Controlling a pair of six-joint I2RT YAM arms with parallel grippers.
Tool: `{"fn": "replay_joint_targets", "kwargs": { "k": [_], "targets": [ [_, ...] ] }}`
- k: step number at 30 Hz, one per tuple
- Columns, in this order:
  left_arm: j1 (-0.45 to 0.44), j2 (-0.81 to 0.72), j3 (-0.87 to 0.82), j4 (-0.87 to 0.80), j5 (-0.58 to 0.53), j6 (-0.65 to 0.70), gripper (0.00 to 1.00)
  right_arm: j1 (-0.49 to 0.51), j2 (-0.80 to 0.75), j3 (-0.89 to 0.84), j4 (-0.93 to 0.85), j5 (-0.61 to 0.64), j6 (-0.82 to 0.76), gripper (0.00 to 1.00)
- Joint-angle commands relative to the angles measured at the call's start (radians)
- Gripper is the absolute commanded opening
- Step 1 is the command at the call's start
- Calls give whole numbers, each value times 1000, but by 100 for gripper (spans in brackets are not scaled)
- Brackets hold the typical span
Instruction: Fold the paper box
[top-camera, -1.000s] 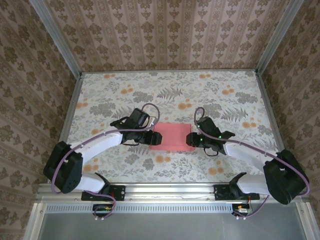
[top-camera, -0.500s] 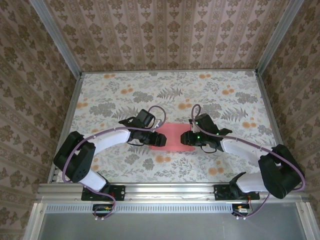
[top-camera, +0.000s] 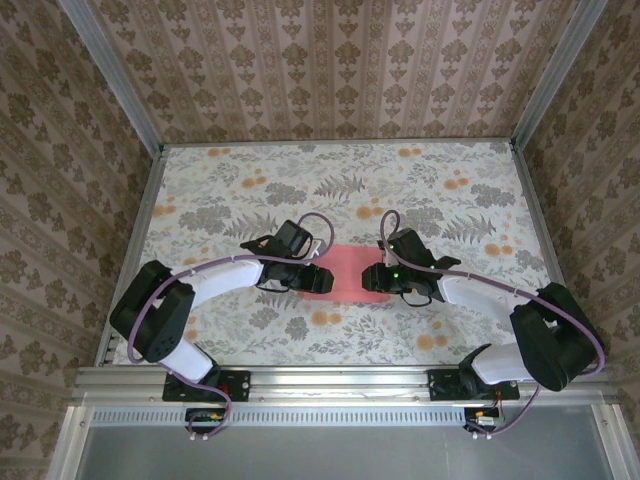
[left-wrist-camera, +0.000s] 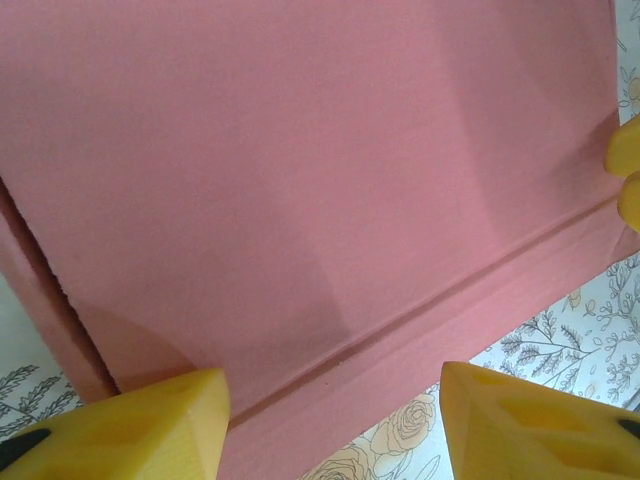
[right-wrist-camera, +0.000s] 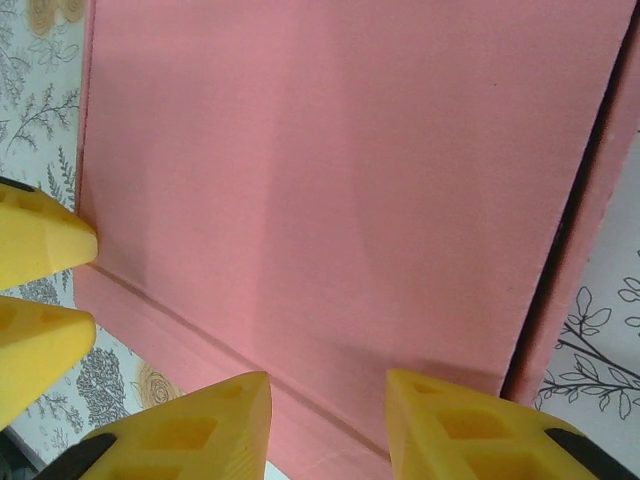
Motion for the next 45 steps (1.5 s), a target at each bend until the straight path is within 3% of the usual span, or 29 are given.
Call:
{"fn": "replay_joint_targets", "kwargs": {
  "k": [1, 6, 8, 10, 12, 13, 15, 16, 21, 23, 26, 34, 38, 45],
  "targets": [
    [-9, 3, -9, -31, -34, -5, 57, -3, 9, 4, -22, 30, 1, 38],
    [-8, -52, -1, -9, -25, -10, 59, -3, -24, 10, -12, 10, 3, 46],
    [-5, -85, 1, 2, -25, -9, 72, -3, -54, 17, -15, 6, -6, 52],
    [5, -116, 2, 5, -21, -1, 97, -3, -92, 21, -35, 40, -14, 55],
    [22, -150, -1, 10, -13, 6, 100, -3, -142, 24, -58, 69, -21, 63],
    [34, -168, -4, 17, -7, 8, 100, -4, -167, 27, -74, 91, -20, 69],
    [63, -197, -15, 32, 11, -6, 100, -5, -209, 30, -96, 140, -3, 93],
    [81, -212, -26, 49, 31, -9, 100, -6, -230, 36, -110, 156, 10, 100],
    [166, -292, -139, 191, 121, -37, 100, -6, -325, -4, -55, 177, 88, 100],
    [202, -301, -181, 236, 151, -89, 100, -3, -344, -16, -40, 180, 62, 100],
    [212, -290, -197, 260, 215, -62, 100, 16, -352, -1, -79, 177, 22, 100],
    [200, -266, -233, 250, 132, -141, 100, 41, -326, -17, -117, 223, 10, 100],
    [178, -272, -255, 298, 73, -197, 100, 40, -306, -23, -136, 188, 24, 100],
    [122, -234, -186, 199, -42, -203, 100, 37, -265, -59, -131, 132, 18, 100]
  ]
}}
